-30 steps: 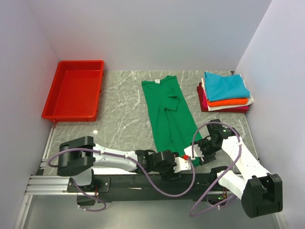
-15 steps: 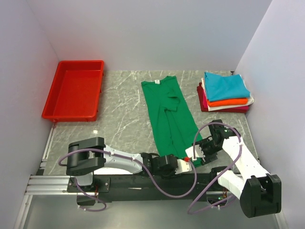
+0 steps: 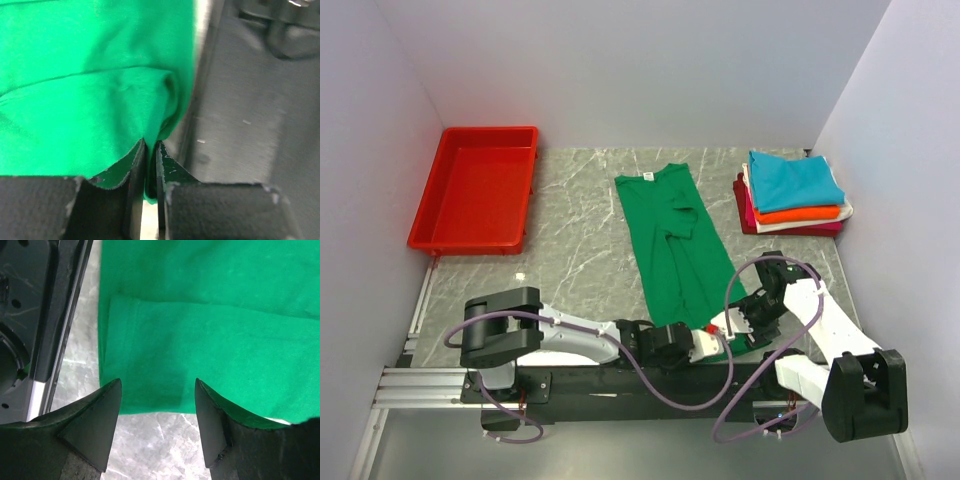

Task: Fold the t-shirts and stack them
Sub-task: Fold the tshirt

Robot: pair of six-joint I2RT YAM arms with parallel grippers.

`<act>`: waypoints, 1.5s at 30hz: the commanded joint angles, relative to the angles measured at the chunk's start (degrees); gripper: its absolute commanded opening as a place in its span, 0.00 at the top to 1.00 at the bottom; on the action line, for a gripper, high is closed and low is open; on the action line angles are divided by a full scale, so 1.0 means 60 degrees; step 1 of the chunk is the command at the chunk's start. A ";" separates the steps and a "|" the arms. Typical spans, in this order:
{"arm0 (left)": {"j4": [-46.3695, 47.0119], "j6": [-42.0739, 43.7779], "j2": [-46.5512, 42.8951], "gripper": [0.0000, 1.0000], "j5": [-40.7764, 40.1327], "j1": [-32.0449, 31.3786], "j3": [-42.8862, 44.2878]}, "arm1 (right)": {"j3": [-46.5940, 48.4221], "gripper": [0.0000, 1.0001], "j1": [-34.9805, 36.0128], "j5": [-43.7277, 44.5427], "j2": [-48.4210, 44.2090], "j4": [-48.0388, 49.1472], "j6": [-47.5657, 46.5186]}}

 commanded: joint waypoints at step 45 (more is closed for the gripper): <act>0.1089 -0.1352 -0.2187 0.93 0.3408 0.3494 -0.0679 | 0.2968 1.00 0.0612 -0.0995 0.1350 0.1086 0.3128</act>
